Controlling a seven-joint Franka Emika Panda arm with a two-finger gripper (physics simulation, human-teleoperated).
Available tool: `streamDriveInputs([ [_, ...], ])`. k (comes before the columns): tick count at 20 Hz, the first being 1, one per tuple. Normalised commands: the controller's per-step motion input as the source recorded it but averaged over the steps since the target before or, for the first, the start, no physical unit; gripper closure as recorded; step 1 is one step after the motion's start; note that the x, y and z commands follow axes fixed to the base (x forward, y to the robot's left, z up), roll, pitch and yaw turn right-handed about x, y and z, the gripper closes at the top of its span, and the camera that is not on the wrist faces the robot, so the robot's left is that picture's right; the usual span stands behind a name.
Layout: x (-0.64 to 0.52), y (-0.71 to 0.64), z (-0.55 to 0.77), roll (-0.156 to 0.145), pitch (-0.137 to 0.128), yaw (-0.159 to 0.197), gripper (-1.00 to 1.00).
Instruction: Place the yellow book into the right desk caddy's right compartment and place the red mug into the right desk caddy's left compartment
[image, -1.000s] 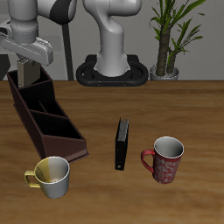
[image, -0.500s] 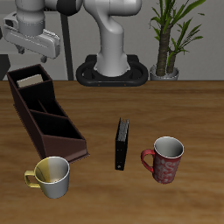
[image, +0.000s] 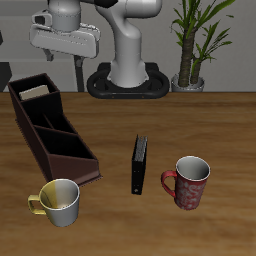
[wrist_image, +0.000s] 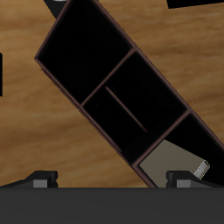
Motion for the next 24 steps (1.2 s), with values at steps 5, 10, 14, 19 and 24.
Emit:
streamDriveInputs([
  [5, 0.59, 1.20, -0.04, 0.085, -0.032, 0.091, -1.00],
  [10, 0.50, 1.00, 0.00, 0.098, -0.030, 0.023, -1.00],
  [14, 0.47, 0.89, 0.01, 0.033, -0.067, 0.098, -1.00],
  [19, 0.46, 0.66, -0.06, 0.022, -0.044, 0.079, -1.00],
  [24, 0.43, 0.41, -0.09, 0.023, -0.010, 0.044, -1.00],
])
